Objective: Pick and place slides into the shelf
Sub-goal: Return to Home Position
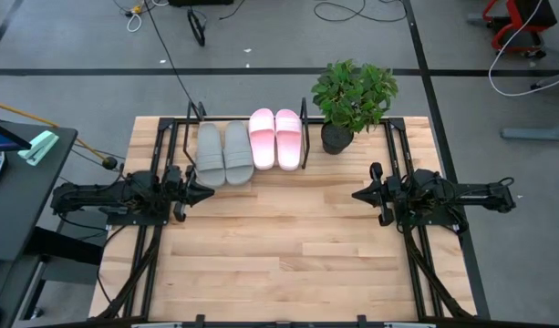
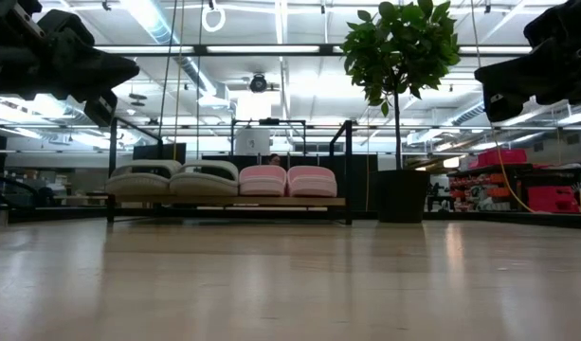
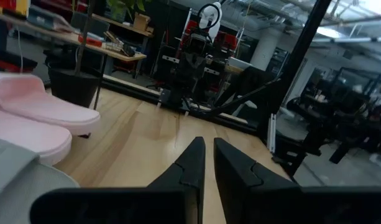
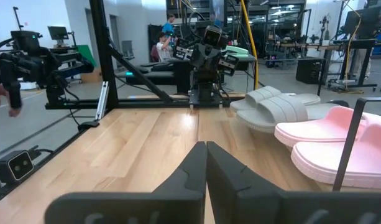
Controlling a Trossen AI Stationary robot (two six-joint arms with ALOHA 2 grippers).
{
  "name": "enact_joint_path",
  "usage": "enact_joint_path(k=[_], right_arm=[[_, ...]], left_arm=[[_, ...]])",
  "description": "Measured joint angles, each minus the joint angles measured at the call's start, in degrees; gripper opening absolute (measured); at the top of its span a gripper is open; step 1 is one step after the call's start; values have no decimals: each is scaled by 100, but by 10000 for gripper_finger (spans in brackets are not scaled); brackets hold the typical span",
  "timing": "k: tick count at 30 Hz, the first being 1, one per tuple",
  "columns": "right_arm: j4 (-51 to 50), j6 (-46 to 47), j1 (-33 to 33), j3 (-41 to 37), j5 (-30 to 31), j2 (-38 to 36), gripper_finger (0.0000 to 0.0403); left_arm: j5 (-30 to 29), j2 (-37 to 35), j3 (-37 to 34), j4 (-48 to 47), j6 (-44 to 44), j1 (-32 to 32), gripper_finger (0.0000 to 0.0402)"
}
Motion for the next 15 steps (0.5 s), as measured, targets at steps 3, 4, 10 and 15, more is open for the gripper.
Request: enact_joint_path(k=[3,4,10,15], right_arm=[[0,2,0,0,0,0,15],[0,2,0,0,0,0,15],[0,4,0,0,0,0,14],[2,4,0,0,0,0,14]], left_arm=[[0,0,-1,2,564,-1,40],[0,0,1,0,734,0,40],[1,0,1,0,925,1,32],[0,0,1,0,949,-1,28]])
